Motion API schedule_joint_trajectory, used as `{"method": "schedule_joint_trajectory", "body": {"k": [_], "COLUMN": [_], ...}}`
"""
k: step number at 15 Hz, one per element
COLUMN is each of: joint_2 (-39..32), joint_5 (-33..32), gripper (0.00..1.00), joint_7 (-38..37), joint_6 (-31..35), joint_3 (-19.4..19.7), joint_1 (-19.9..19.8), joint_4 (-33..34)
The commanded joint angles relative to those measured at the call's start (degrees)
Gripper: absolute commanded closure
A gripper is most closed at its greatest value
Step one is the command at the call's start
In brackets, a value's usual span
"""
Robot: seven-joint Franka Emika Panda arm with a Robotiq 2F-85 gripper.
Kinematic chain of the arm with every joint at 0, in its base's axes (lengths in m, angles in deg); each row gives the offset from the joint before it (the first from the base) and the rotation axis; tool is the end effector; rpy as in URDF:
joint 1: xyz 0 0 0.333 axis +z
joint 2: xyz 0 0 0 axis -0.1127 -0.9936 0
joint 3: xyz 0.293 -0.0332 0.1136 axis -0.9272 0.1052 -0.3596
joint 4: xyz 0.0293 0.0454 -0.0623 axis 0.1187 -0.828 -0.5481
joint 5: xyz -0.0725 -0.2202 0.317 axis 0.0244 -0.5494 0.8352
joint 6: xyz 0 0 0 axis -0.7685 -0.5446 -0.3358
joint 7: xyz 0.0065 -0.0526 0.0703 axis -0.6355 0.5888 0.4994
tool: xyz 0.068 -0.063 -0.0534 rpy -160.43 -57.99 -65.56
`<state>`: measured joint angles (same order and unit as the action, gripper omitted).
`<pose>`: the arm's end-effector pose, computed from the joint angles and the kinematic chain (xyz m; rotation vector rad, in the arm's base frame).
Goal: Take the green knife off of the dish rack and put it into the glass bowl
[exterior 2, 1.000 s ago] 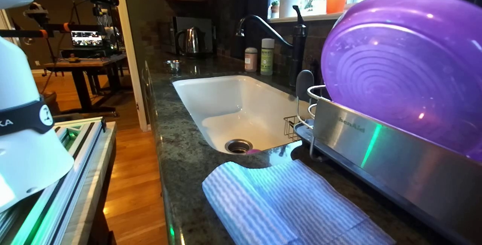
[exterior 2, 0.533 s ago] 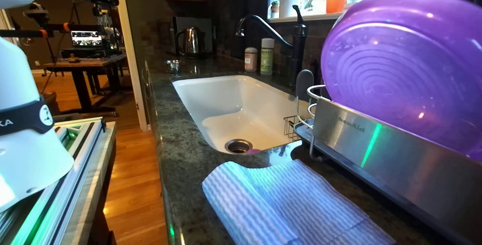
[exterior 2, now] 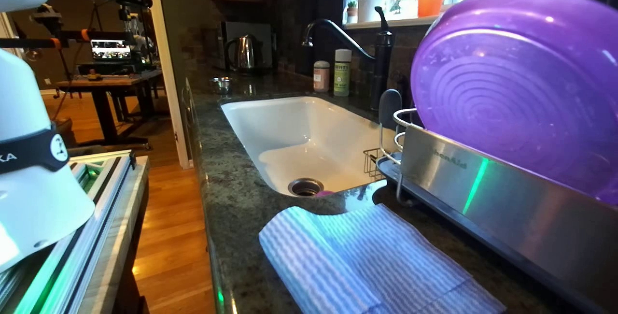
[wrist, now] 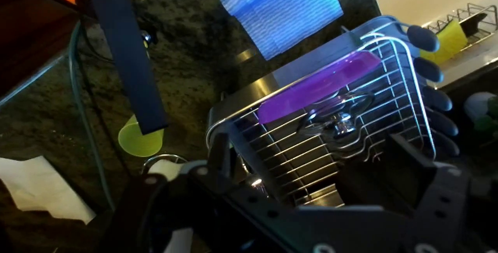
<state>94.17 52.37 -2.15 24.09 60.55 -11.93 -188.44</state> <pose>0.3063 -0.3355 0.5954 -2.9990 0.8603 -0.3634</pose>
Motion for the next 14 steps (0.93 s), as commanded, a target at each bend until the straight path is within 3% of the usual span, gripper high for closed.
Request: {"method": "schedule_joint_trajectory", "body": {"k": [1, 6, 12, 14], "joint_2": [-0.9, -1.6, -7.0, -10.6], "joint_5": [1.1, 1.8, 1.7, 2.6], "gripper": [0.00, 0.00, 0.00, 0.00], "joint_7": [1.2, 1.6, 18.5, 21.2], "joint_6": [-0.1, -0.1, -10.3, -9.5], "joint_3": [0.5, 0.6, 3.1, 4.3], "joint_1": [-0.7, -0.3, 2.7, 2.5], "joint_4": [1.0, 1.6, 8.4, 12.3]}}
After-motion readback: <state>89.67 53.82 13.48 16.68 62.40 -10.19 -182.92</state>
